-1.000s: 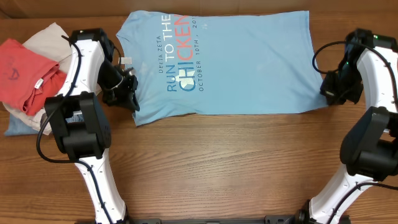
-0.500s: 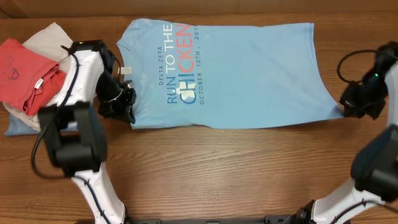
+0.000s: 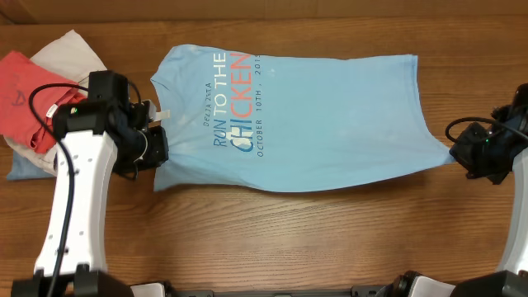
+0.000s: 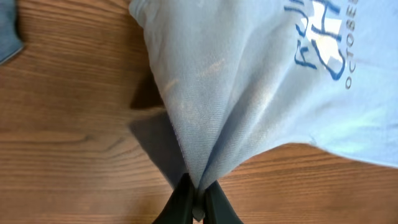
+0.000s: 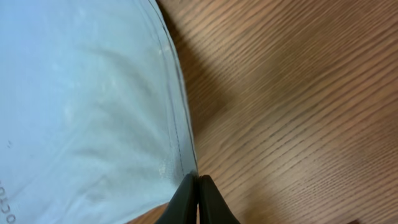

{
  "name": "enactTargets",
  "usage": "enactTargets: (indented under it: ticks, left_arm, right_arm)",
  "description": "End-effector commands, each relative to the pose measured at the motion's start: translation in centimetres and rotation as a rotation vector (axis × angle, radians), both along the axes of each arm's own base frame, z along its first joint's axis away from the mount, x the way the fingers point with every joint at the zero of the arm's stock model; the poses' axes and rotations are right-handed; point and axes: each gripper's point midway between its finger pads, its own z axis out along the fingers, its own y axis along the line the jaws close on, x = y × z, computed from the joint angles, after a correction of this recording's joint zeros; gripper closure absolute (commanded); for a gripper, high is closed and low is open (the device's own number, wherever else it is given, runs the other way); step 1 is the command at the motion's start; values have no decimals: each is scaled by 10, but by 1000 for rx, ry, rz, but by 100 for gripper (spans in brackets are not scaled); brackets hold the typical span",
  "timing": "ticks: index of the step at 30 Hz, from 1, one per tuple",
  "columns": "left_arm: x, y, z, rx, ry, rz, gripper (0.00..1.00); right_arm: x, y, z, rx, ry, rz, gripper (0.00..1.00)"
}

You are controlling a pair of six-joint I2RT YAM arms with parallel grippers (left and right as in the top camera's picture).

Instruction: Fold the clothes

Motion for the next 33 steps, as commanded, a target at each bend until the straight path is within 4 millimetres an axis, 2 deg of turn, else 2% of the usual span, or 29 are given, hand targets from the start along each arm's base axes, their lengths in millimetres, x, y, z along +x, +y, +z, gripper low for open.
enactTargets:
  ticks: [1,3,4,7,8,11,14,16,18,21,24,26,29,30,31,33]
  left_arm:
    - [-9,2,10,21,-21,45,96]
    - [-6,2,19,22,-74,37,96]
    - [-1,3,38,29,-161,36,96]
    - [1,3,85,44,-329,39,96]
    - [0,3,103,48,-394,43,96]
    - [-11,6,154,73,-576,71,96]
    - [-26,19,194,126,-734,170,96]
    - [-34,28,218,158,-837,226,96]
    - [-39,34,237,185,-917,262,96]
    - [-33,35,246,183,-962,265,96]
    - [-11,36,235,183,-918,261,96]
    - [15,34,220,162,-871,241,96]
    - [71,26,195,97,-832,190,96]
    - [109,19,178,46,-814,159,96]
    - [140,9,157,-20,-759,117,96]
    - [154,4,134,-55,-669,103,96]
  right_arm:
    - [-2,2,7,-12,-31,-11,96]
    - [4,3,23,-29,-118,4,96]
    - [10,7,55,-46,-243,25,96]
    - [8,8,121,-138,-452,31,96]
    - [3,8,151,-189,-535,28,96]
    - [-18,3,218,-331,-709,-34,96]
    - [-38,2,274,-442,-864,-76,95]
    - [-46,2,300,-487,-936,-91,94]
    - [-45,2,315,-502,-974,-92,93]
    - [-26,-4,310,-484,-956,-82,92]
    - [14,-10,278,-389,-865,-32,92]
    - [43,-16,251,-328,-792,-2,94]
    - [97,-25,208,-216,-722,46,96]
    - [129,-26,185,-140,-710,86,96]
    - [151,-21,160,-44,-686,127,96]
    - [155,-17,134,25,-616,132,96]
